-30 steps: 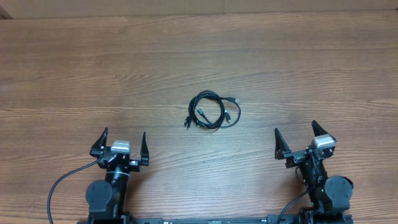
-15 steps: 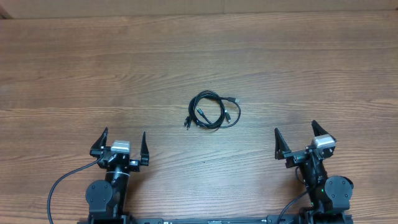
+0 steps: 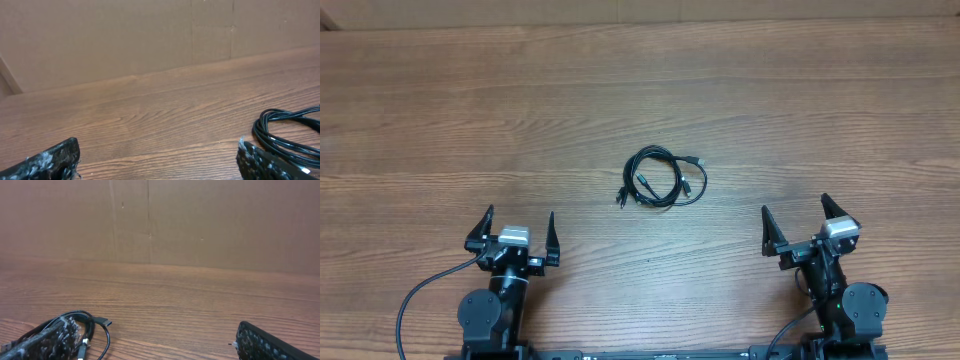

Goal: Untangle cables

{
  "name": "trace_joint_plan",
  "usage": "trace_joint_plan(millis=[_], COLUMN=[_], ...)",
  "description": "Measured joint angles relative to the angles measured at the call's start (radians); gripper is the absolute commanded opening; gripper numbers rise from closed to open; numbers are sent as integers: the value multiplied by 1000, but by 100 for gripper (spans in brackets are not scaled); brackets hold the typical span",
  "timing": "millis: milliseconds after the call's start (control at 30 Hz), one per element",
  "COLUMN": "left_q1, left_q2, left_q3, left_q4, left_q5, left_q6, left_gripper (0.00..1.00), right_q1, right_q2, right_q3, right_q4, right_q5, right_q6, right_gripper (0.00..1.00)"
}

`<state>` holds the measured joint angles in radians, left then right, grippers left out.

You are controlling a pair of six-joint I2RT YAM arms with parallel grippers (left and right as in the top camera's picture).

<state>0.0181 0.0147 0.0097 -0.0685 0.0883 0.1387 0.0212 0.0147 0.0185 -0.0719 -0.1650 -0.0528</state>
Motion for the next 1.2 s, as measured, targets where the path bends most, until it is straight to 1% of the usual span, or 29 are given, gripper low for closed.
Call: trace_joint_plan(millis=[300,400,500,667,767,900,1067,1200], left_q1=[0,0,0,0,0,0,0,0], left_q2=[0,0,0,1,15,74,193,349], left_q3=[-1,-1,0,53,137,243,321,396], left_q4=[21,64,76,-16,-92,-116,-124,-135], left_q5=[4,37,77,106,111,117,133,164], left_q6=[0,-1,-17,-56,-63,-66,-66,-69], left_gripper=[100,100,100,100,100,100,100,100], right_q1=[0,0,0,0,0,0,0,0], right_q2=[0,0,0,0,0,0,0,0], right_q3=[0,0,0,0,0,0,0,31], right_q4=[0,0,0,0,5,4,-7,-125], right_q5=[0,0,0,-8,-11,-15,-19,-18], right_q6=[0,0,0,1,1,21,75,92], right_gripper=[100,100,100,100,100,100,100,100])
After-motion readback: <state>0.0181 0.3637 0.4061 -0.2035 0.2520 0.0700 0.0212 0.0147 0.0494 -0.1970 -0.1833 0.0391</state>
